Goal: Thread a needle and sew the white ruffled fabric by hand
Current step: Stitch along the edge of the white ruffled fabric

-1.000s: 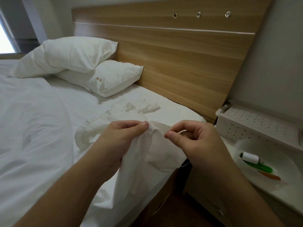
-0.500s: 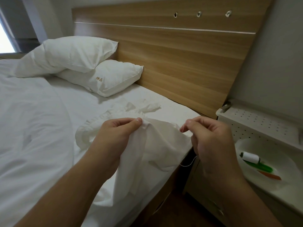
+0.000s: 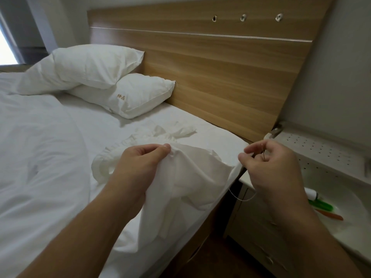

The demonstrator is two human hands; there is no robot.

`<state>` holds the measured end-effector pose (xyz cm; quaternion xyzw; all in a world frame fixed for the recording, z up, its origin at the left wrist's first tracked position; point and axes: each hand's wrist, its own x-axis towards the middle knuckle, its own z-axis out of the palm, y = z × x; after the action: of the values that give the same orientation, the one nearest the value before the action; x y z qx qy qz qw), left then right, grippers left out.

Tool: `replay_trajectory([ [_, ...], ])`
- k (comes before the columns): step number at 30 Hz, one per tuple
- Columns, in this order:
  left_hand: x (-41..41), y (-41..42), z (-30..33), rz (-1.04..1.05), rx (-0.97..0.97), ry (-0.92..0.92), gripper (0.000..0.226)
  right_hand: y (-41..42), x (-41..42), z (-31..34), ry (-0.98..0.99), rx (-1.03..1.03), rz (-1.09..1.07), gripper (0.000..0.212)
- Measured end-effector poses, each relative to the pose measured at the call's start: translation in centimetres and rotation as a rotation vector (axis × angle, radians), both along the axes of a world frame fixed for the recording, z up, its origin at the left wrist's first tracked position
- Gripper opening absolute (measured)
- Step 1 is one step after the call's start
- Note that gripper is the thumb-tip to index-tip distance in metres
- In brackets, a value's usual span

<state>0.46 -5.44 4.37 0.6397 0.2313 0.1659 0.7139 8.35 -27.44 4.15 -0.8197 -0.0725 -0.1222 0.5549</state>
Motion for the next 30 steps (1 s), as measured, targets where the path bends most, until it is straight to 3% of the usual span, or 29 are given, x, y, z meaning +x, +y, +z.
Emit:
replay_trajectory([
  [4,-0.2,-0.1,0.1,-0.008,0.024,0.001,0.018,0.1,0.1,-0.2,-0.031,0.034,0.011,0.015],
  [7,-0.2,-0.3,0.2,-0.034,0.035,-0.007,0.017,0.8,-1.3,0.2,-0.091,0.073,0.220,0.018],
  [11,-0.4,-0.9,0.2,-0.116,0.099,-0.033,0.017,3.0,-3.3,0.1,-0.174,-0.017,0.454,0.005],
  [15,-0.8,-1.7,0.4,-0.217,0.196,-0.068,0.023,4.9,-4.1,-1.2,-0.255,-0.108,0.355,0.018],
  [21,-0.9,-1.6,0.6,-0.294,0.173,-0.066,0.019,5.4,-3.9,-1.7,-0.207,-0.130,0.250,0.013],
  [30,-1.0,-0.9,0.8,-0.315,0.088,-0.026,0.019,4.7,-3.4,-1.7,-0.129,-0.012,0.383,0.014],
])
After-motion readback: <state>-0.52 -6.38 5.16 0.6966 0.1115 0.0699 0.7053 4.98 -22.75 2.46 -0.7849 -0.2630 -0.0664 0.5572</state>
